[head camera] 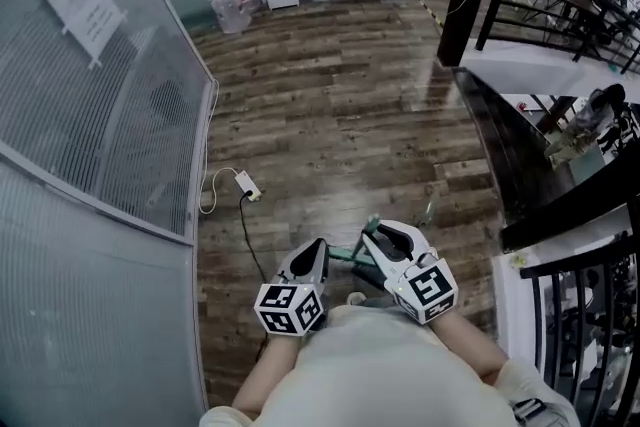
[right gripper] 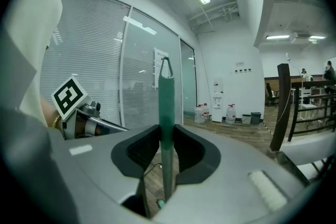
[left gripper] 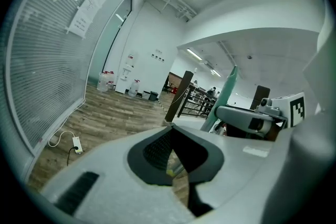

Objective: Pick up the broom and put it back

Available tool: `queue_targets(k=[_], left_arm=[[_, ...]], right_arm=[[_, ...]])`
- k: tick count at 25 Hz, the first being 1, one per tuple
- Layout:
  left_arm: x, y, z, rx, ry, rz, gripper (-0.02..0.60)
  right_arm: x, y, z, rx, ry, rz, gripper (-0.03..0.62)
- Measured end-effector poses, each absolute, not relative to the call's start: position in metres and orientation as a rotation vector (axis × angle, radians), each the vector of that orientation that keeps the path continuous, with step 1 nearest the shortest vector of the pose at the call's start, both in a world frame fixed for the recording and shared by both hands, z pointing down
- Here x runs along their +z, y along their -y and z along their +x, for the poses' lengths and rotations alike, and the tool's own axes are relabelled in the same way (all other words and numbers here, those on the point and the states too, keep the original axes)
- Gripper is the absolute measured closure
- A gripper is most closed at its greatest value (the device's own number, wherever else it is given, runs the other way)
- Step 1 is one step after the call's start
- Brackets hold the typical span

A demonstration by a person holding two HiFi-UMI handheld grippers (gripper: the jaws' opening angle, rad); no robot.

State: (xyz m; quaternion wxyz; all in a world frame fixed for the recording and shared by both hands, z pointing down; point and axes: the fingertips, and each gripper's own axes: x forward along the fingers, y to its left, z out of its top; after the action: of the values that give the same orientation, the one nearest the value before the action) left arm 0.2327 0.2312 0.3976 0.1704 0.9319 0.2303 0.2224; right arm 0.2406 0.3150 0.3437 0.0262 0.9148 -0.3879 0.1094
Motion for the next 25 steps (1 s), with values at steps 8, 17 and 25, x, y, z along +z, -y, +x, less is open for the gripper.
queue_targets(k=[8,17,25], left_arm=[[0.403,-0.194,0.227,0.598,-0.475,2.671,0.581],[0.408,-0.139,0.205,0.571,-0.234,2.628,0.581],[0.409,-0.07,0.198,0.523,-0.128,2.63,0.581]], right_arm=[[0.351,-0.278,0.246,0.346,1.373,2.748,0.499],[0.353,-0.223,0.242,0.387,1.569,2.623,0.499],[0.354,-0.151,0.238,0.37,1.68,2.538,0.499]])
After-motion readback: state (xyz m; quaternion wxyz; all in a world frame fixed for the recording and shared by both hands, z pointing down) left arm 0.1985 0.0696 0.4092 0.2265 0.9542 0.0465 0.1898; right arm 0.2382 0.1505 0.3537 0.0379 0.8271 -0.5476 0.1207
